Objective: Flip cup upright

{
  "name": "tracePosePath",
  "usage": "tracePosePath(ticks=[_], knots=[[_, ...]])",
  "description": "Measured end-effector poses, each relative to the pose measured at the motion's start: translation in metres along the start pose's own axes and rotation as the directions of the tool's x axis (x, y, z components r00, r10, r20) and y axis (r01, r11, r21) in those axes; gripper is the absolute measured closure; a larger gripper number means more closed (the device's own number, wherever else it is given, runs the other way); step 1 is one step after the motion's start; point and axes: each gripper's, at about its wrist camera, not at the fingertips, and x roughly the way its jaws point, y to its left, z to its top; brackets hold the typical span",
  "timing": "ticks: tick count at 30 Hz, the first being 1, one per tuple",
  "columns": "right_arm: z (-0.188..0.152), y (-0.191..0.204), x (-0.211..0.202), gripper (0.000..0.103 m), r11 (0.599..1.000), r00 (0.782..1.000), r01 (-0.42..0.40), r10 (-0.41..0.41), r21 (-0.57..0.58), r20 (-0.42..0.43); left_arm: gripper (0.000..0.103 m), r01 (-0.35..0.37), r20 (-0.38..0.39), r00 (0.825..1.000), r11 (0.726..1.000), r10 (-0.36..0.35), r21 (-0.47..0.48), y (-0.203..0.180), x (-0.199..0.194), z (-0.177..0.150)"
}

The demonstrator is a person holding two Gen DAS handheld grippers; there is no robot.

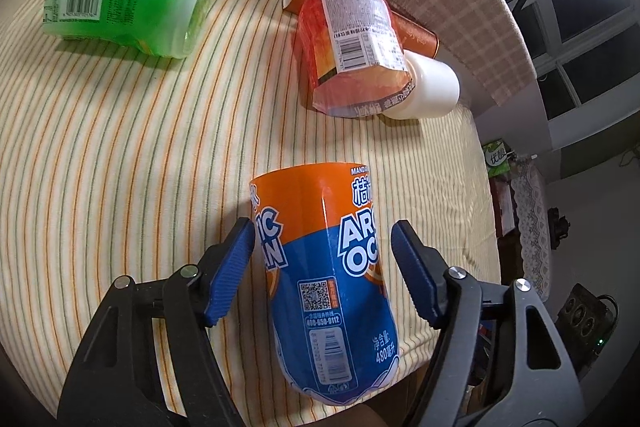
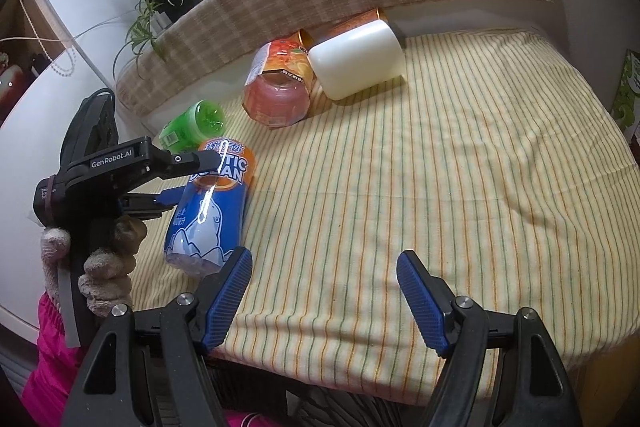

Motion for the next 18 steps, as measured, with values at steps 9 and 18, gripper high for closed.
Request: tracePosePath(ticks=[9, 18], knots=[[0.0, -0.001, 0.001, 0.026, 1.0, 1.0, -0.001, 0.001, 0.008, 0.0, 0.04, -0.02, 0.001, 1.0, 0.999, 0.02, 0.039, -0.009, 0.003, 0.0], [0.002, 0.0, -0.004, 0.026, 0.999, 0.998, 0.054, -0.054, -0.006, 0.045, 0.041, -0.099, 0.136, 0.988, 0.983, 0.078, 0.153, -0.036, -0.023, -0.012]])
